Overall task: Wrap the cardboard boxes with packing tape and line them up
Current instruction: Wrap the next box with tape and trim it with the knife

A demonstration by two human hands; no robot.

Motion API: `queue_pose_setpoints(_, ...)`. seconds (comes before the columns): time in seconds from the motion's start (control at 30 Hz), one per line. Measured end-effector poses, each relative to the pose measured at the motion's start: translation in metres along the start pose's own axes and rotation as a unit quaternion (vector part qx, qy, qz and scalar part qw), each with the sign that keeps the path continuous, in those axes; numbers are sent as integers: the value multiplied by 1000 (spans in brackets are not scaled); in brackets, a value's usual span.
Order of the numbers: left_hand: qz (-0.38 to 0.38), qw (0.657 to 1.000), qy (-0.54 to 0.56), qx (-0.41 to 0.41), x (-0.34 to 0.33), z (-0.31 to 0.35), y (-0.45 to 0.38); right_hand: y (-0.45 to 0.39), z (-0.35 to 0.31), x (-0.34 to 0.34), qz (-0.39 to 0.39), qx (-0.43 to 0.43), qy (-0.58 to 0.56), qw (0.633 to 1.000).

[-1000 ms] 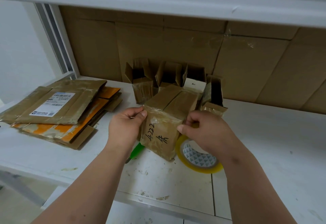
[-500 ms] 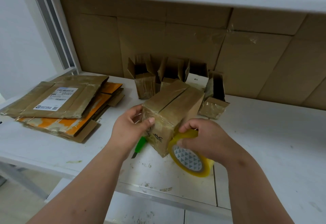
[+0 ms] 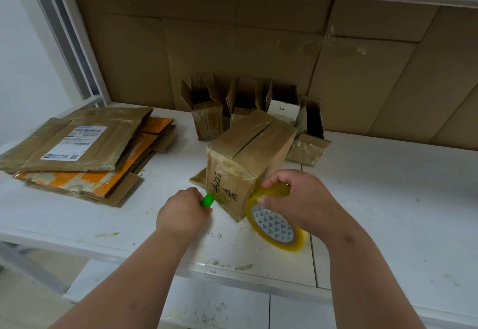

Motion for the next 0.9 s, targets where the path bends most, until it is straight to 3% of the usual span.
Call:
queue_pose_setpoints(0.17,-28,999,8,28,8,-14,1,4,9,0,-6,-7,-3,1000)
queue_pose_setpoints(0.27,40,980,173,85,22,-32,14,5,11,-1,-17,-5,-24,1000)
queue_pose_setpoints(0.33,149,903,381,132,33,-44,27,5,12,-2,-38,-2,-54,998)
queue_pose_setpoints(0.4,228,816,514,131,48,-37,39,7,10,-4,-66,2,-77,995)
queue_pose_setpoints(0.47,239,786,565,70,64,-8,45,8,6,-7,-82,8,-91,992)
queue_pose_setpoints(0.53,225,805,549,-15,79,30,52,9,0,-10,-84,13,-111,990)
queue_pose_setpoints(0.67,184,893,383,-147,82,92,66,5,-1,-25,-96,-12,-224,970)
queue_pose_setpoints(0.73,170,926,302,-152,75,100,65,5,2,-34,-109,-19,-271,956)
queue_pose_setpoints(0.83,175,942,254,-130,75,95,60,4,8,-39,-168,-28,-315,934)
queue_pose_setpoints(0.9,175,953,215,-125,77,95,58,1,10,-25,-152,-28,-317,936)
Point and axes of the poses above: each hand's wrist, its own y-axis away from the middle knuckle, its own x-axis out of the back of the hand, z = x × y, the point moved 9 cm from there along -y, towards the middle knuckle, and after that the axes turned 12 degrees about -x, right-handed, at the moved point
